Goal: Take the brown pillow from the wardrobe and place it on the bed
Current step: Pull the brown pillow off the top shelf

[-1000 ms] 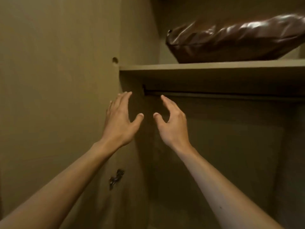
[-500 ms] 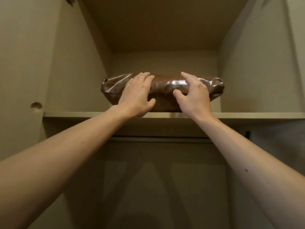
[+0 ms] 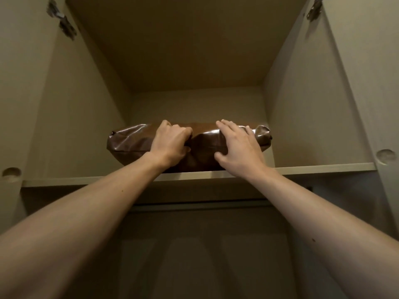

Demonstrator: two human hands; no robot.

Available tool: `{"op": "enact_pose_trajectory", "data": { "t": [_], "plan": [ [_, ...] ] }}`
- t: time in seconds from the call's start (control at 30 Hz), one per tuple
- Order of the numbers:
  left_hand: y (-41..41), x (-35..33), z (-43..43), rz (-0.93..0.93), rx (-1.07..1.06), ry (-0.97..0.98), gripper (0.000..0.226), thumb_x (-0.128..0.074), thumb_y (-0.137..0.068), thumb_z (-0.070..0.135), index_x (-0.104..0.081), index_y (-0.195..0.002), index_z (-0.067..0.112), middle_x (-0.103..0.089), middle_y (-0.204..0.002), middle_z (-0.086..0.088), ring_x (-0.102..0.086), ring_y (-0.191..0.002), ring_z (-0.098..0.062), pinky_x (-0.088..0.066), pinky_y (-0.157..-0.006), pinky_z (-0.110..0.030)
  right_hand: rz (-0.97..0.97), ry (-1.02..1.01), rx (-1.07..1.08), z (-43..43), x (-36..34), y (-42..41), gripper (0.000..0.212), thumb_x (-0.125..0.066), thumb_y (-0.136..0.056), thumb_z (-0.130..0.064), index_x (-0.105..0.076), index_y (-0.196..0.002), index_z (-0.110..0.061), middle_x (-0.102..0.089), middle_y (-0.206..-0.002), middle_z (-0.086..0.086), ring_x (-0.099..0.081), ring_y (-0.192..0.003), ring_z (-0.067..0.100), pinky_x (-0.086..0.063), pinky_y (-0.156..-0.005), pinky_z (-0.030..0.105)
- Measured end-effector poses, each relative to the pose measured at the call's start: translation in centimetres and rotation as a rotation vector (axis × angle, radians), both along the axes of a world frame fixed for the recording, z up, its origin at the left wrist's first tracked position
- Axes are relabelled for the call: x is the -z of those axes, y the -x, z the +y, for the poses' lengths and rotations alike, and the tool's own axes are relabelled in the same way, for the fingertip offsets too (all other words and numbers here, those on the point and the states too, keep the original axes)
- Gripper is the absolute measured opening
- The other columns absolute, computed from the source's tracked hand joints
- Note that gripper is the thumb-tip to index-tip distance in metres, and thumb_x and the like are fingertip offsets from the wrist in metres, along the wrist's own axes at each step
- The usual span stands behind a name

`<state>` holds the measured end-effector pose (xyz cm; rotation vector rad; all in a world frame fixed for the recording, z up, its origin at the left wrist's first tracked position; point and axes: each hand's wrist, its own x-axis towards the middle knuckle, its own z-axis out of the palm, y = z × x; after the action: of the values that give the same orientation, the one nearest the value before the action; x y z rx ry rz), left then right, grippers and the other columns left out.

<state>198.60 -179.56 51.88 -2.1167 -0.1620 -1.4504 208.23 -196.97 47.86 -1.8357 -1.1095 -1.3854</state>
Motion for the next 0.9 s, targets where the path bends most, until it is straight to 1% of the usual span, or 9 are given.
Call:
{"op": "enact_pose_trajectory", "data": {
  "t": [0.1, 0.23, 0.3, 0.4, 0.5, 0.6, 0.77, 0.83, 0.9],
  "plan": [
    [0.6, 0.8, -0.2, -0.016, 0.049, -0.004, 0.002, -0.068, -0.096, 0.021, -0.069, -0.096, 0.021, -0.073, -0.082, 0.001, -0.067, -0.083, -0.024, -0.035, -0.091, -0.041, -0.011, 0.084, 0.073, -0.1, 0.2, 0.6, 0.087, -0.073, -0.093, -0.031, -0.025, -0.164, -0.023, -0.027, -0.171, 0.001, -0.017, -0.16, 0.022, -0.007, -0.13, 0.053],
    [2.7, 1.4, -1.0, -0.015, 0.092, -0.002, 0.01, -0.062, -0.1, 0.019, -0.072, -0.099, 0.022, -0.073, -0.082, 0.0, -0.065, -0.082, -0.023, -0.032, -0.087, -0.037, -0.031, 0.11, 0.107, -0.3, -0.4, 2.2, 0.089, -0.075, -0.093, -0.031, -0.023, -0.164, -0.024, -0.024, -0.173, 0.001, -0.014, -0.161, 0.022, -0.003, -0.127, 0.054],
    [4.1, 1.4, -1.8, -0.036, 0.13, -0.025, 0.012, -0.061, -0.101, 0.019, -0.073, -0.101, 0.021, -0.072, -0.08, -0.002, -0.065, -0.079, -0.025, -0.035, -0.089, -0.04, -0.053, 0.111, 0.118, -0.5, -0.9, 3.0, 0.088, -0.075, -0.092, -0.03, -0.025, -0.163, -0.024, -0.026, -0.172, 0.001, -0.015, -0.161, 0.022, -0.003, -0.128, 0.055],
    [6.9, 1.2, -3.2, -0.078, 0.194, -0.092, 0.012, -0.064, -0.099, 0.018, -0.075, -0.103, 0.017, -0.073, -0.078, -0.006, -0.062, -0.073, -0.027, -0.039, -0.088, -0.042, -0.101, 0.083, 0.131, -1.2, -1.5, 4.8, 0.081, -0.078, -0.088, -0.032, -0.037, -0.158, -0.024, -0.041, -0.164, 0.002, -0.028, -0.156, 0.024, -0.008, -0.128, 0.055],
    [9.7, 1.5, -4.1, -0.109, 0.216, -0.134, 0.011, -0.069, -0.096, 0.016, -0.077, -0.103, 0.014, -0.075, -0.079, -0.009, -0.057, -0.07, -0.027, -0.032, -0.081, -0.037, -0.196, 0.013, 0.158, -2.0, -1.5, 7.0, 0.065, -0.08, -0.084, -0.04, -0.055, -0.142, -0.026, -0.063, -0.139, 0.001, -0.052, -0.136, 0.027, -0.023, -0.124, 0.052],
    [11.8, 2.8, -4.3, -0.116, 0.232, -0.171, 0.011, -0.073, -0.093, 0.018, -0.079, -0.102, 0.014, -0.078, -0.079, -0.011, -0.061, -0.07, -0.032, -0.03, -0.078, -0.034, -0.26, 0.001, 0.184, -3.1, -0.3, 8.7, 0.049, -0.08, -0.085, -0.042, -0.065, -0.128, -0.025, -0.07, -0.122, 0.001, -0.06, -0.121, 0.027, -0.034, -0.116, 0.051],
    [13.7, 4.5, -4.6, -0.071, 0.241, -0.206, 0.026, -0.077, -0.089, 0.038, -0.078, -0.098, 0.014, -0.079, -0.08, -0.007, -0.066, -0.071, -0.027, -0.04, -0.089, -0.039, -0.297, 0.0, 0.196, -4.5, 2.4, 10.7, 0.027, -0.072, -0.093, -0.032, -0.071, -0.116, -0.018, -0.071, -0.111, 0.005, -0.063, -0.11, 0.028, -0.042, -0.105, 0.048],
    [14.4, 4.5, -5.1, -0.057, 0.295, -0.165, 0.038, -0.068, -0.09, 0.054, -0.076, -0.094, 0.017, -0.077, -0.076, -0.001, -0.066, -0.069, -0.02, -0.037, -0.092, -0.036, -0.301, -0.007, 0.167, -4.9, 3.4, 11.3, 0.019, -0.067, -0.096, -0.026, -0.074, -0.112, -0.017, -0.072, -0.107, 0.005, -0.064, -0.105, 0.027, -0.044, -0.103, 0.046],
    [15.1, 4.0, -5.9, -0.052, 0.405, -0.04, 0.048, -0.055, -0.09, 0.065, -0.074, -0.097, 0.022, -0.078, -0.085, 0.005, -0.066, -0.074, -0.01, -0.035, -0.094, -0.034, -0.301, -0.006, 0.148, -5.3, 4.1, 11.8, 0.016, -0.065, -0.098, -0.021, -0.077, -0.107, -0.015, -0.074, -0.103, 0.005, -0.065, -0.101, 0.026, -0.044, -0.104, 0.045]
  ]
}}
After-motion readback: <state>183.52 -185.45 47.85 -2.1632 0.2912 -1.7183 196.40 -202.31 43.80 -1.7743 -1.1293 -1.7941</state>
